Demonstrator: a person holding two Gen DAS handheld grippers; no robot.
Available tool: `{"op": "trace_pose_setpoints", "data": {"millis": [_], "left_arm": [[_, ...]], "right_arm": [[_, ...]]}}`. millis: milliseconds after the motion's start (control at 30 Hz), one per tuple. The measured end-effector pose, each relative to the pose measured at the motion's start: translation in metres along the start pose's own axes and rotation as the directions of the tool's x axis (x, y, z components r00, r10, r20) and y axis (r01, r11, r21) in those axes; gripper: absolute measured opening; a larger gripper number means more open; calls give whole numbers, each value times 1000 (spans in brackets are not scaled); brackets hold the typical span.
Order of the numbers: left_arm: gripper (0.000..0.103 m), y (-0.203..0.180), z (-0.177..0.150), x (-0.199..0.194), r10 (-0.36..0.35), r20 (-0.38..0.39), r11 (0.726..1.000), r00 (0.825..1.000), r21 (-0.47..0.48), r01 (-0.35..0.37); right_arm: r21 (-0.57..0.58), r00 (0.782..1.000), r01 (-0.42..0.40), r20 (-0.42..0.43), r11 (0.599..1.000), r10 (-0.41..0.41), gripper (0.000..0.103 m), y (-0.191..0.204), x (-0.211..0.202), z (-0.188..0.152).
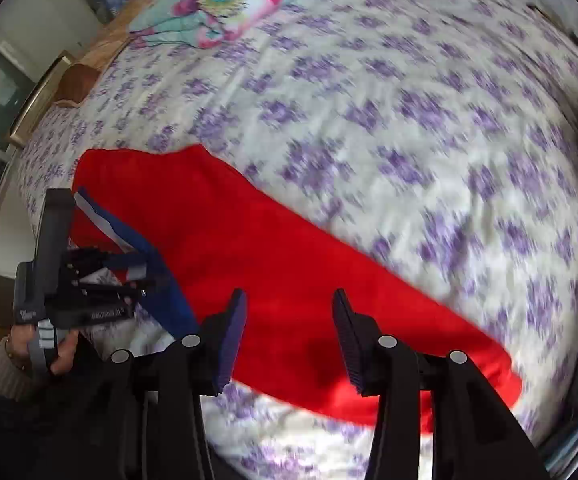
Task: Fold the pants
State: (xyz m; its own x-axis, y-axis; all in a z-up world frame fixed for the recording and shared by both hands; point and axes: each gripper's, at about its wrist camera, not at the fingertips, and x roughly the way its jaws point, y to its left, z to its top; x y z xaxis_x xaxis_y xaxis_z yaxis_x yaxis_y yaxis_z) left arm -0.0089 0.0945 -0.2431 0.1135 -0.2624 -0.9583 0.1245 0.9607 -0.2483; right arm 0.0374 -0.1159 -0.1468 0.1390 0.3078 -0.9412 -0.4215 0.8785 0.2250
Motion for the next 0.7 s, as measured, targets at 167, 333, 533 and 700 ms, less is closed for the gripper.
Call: {"op": "trace_pose_setpoints", "data": {"millis": [167,333,533,700], "left_arm": [[57,-1,4,2,9,-6,1000,1000,8,-9],[57,4,9,3,-29,-14,999,999,-37,28],[56,11,11,2,-58,-22,995,998,-79,56],[52,10,18,-2,-21,-47,994,999,-106,16]], "right_arm": [[-136,994,-54,-98,989,41,50,38,91,86],[-222,983,-102,-171,970,64,29,47,130,104],[-193,978,-145,-178,970,110,7,46,138,104],[-217,990,0,-136,976,-31,5,59,141,110]]}}
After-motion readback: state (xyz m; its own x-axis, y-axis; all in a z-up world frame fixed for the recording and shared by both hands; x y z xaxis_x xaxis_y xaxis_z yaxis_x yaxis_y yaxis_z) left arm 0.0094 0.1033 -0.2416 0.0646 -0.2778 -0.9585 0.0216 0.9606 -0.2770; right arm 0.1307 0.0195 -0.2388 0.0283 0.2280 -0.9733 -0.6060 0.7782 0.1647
